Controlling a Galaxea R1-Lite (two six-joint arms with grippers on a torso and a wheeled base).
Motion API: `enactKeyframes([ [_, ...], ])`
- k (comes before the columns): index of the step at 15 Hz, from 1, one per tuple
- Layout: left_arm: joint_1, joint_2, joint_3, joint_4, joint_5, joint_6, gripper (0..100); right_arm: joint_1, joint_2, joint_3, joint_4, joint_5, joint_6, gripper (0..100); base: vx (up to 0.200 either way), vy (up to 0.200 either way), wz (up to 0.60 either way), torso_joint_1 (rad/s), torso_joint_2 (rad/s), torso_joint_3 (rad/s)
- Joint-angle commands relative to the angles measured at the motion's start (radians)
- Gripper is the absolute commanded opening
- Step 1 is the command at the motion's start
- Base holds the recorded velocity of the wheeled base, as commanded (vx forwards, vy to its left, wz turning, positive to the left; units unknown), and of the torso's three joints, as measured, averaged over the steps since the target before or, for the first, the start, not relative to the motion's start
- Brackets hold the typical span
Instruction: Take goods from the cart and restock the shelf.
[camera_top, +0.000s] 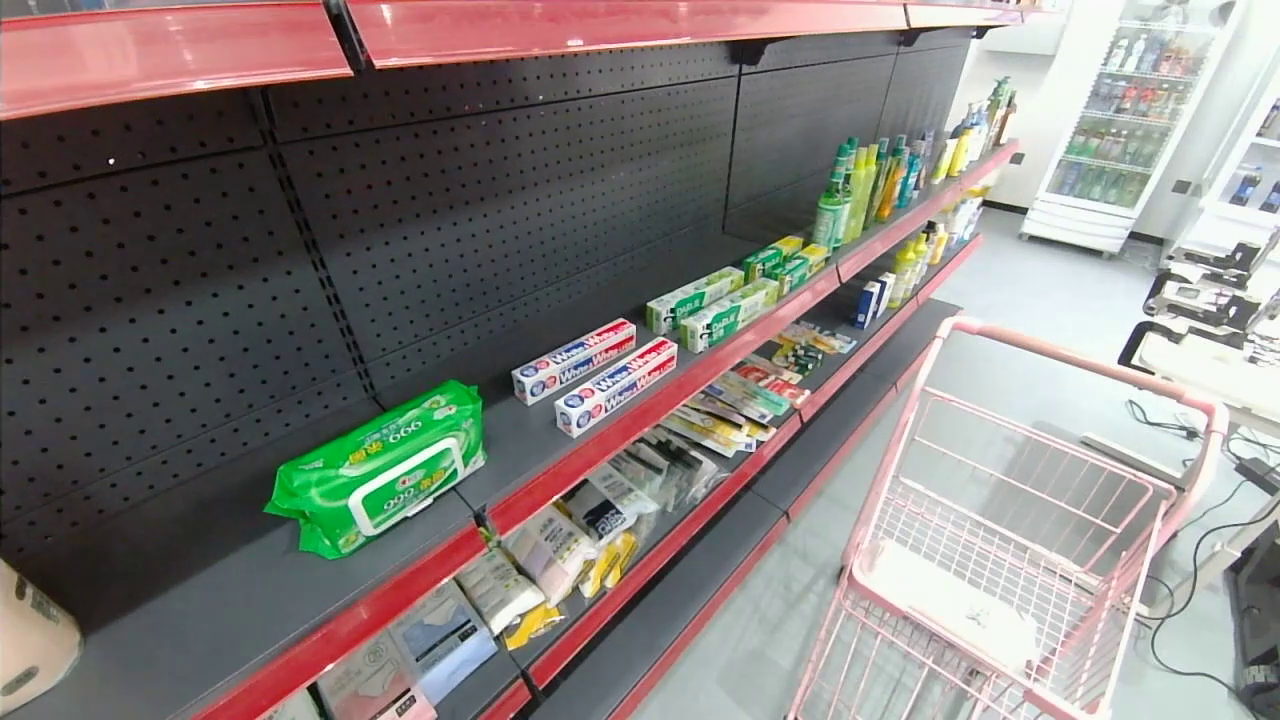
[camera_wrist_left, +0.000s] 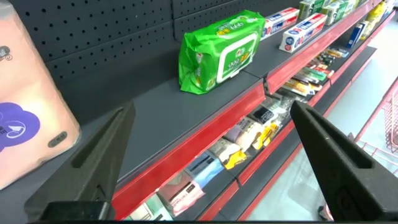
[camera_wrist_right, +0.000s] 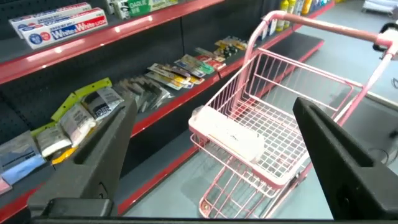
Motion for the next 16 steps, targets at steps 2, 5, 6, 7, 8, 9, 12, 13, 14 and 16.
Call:
enactKeyframes([
  [2,0.0,0.001,0.0,0.0,0.0,-0.001,100,-0.019,0.299,-0.176,-0.004,0.023,0.078,100,0.0,0.0,0.0,0.0,0.0,0.0],
  [5,0.0,0.001,0.0,0.0,0.0,-0.001,100,-0.017,0.875,-0.496,0.002,0.073,0.113,100,0.0,0.0,0.0,0.0,0.0,0.0],
  [6,0.0,0.001,0.0,0.0,0.0,-0.001,100,-0.022,1.027,-0.511,-0.013,0.151,0.096,100,0.0,0.0,0.0,0.0,0.0,0.0],
  [7,0.0,0.001,0.0,0.0,0.0,-0.001,100,-0.042,1.149,-0.524,-0.053,0.229,0.069,100,0.0,0.0,0.0,0.0,0.0,0.0],
  [8,0.0,0.001,0.0,0.0,0.0,-0.001,100,-0.069,1.303,-0.516,-0.105,0.273,-0.042,100,0.0,0.0,0.0,0.0,0.0,0.0],
  [9,0.0,0.001,0.0,0.0,0.0,-0.001,100,-0.109,1.445,-0.511,-0.151,0.281,-0.21,100,0.0,0.0,0.0,0.0,0.0,0.0],
  [12,0.0,0.001,0.0,0.0,0.0,-0.001,100,-0.192,1.715,-0.524,-0.285,0.358,-0.554,100,0.0,0.0,0.0,0.0,0.0,0.0],
  [13,0.0,0.001,0.0,0.0,0.0,-0.001,100,-0.198,1.792,-0.53,-0.283,0.37,-0.658,100,0.0,0.0,0.0,0.0,0.0,0.0],
  [14,0.0,0.001,0.0,0.0,0.0,-0.001,100,-0.2,1.844,-0.533,-0.283,0.372,-0.723,100,0.0,0.0,0.0,0.0,0.0,0.0],
  [16,0.0,0.001,0.0,0.0,0.0,-0.001,100,-0.174,1.925,-0.545,-0.285,0.372,-0.844,100,0.0,0.0,0.0,0.0,0.0,0.0],
])
